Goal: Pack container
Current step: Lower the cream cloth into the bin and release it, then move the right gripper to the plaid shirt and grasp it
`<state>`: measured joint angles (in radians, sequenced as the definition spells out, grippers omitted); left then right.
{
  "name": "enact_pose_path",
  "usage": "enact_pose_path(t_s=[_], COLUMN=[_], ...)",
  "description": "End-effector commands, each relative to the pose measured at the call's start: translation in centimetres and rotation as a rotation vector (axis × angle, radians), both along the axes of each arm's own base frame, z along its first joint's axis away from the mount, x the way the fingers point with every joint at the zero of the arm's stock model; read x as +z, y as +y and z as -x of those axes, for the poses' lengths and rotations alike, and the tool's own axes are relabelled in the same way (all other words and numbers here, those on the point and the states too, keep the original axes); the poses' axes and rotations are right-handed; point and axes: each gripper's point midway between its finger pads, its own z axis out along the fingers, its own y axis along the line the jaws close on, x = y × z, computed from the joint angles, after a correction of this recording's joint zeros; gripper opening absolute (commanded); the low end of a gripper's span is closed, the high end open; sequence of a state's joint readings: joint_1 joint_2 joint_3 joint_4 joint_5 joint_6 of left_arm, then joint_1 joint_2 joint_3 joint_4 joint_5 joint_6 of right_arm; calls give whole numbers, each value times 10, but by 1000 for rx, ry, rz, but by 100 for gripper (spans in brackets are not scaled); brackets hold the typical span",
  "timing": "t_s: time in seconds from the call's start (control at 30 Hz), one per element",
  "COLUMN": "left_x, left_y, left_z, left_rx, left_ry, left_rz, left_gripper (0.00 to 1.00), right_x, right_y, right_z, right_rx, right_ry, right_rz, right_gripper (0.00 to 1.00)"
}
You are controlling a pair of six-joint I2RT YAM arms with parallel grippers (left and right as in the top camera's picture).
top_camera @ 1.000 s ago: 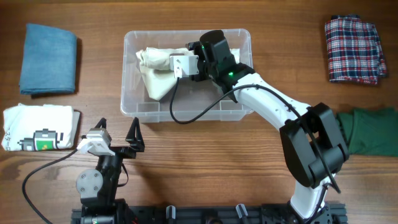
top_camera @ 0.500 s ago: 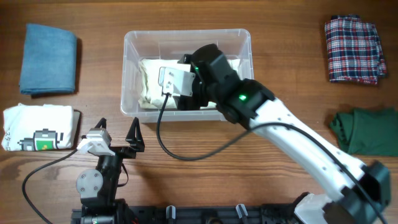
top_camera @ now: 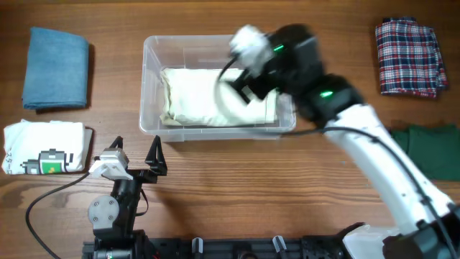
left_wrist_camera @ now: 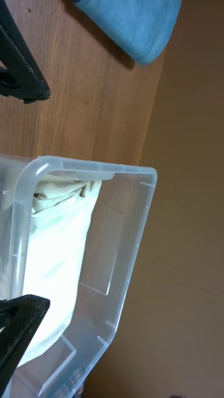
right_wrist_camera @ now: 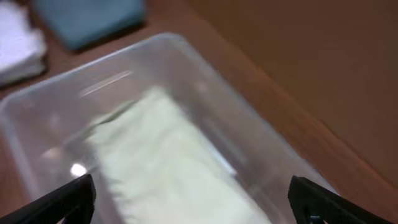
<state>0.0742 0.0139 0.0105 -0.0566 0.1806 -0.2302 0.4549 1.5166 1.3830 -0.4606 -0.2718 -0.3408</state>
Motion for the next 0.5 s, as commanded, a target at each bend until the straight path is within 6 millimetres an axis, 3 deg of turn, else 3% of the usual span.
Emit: enact_pose_path(t_s=[0.0,0.13,0.27,0.37,0.47], left_x=[-2,-2,-2,-2,-2], left_y=[0,0,0,0,0], left_z=[0,0,0,0,0], left_rx=[1,1,1,1,1], left_ry=[0,0,0,0,0], left_rz=[-16,-16,-16,-16,-16], left_gripper=[100,100,100,100,100], right_x=[45,44,29,11,-20], right_y=[-74,-172,-274,-321,-372], right_z=[-25,-57,-87,-99,-107], right_rx=[-193,-421,-636,-722,-842], right_ry=[4,22,-7,-4,35], right_rz=[-189,-276,-319,-337,-381], right_gripper=[100,100,100,100,100])
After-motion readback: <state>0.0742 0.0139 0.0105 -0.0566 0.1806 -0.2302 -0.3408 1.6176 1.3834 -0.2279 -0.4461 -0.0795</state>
